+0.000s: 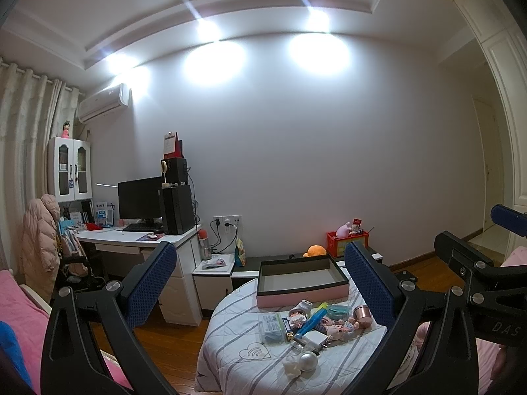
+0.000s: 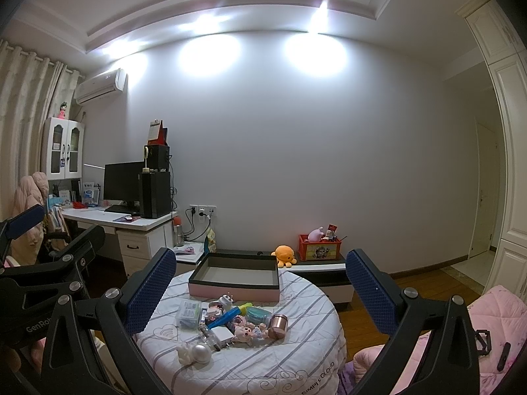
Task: Organize rigid objects
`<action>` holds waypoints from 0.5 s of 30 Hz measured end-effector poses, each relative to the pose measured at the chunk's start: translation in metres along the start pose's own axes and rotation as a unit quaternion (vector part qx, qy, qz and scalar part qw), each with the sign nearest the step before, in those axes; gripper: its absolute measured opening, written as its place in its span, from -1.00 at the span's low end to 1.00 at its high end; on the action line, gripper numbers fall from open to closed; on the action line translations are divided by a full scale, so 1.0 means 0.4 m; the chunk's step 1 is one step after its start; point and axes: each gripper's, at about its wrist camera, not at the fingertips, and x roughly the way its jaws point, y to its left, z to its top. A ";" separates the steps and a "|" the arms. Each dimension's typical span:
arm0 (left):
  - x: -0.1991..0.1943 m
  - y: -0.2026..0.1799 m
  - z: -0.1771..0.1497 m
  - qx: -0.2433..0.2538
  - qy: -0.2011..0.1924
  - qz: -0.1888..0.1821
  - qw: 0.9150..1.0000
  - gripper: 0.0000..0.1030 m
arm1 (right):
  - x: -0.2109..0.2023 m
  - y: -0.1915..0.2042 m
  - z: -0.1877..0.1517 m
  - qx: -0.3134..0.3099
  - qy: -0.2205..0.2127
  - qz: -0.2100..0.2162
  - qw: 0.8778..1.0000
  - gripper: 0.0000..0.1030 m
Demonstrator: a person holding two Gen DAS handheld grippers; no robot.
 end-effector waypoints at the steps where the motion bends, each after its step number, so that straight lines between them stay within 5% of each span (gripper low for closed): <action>1: 0.001 -0.001 0.000 0.000 -0.001 0.000 1.000 1.00 | 0.000 0.000 0.000 0.000 0.000 0.000 1.000 1.00; 15: -0.004 -0.001 0.003 0.001 -0.001 0.000 1.000 1.00 | 0.000 -0.001 0.002 0.001 0.000 -0.001 1.000 1.00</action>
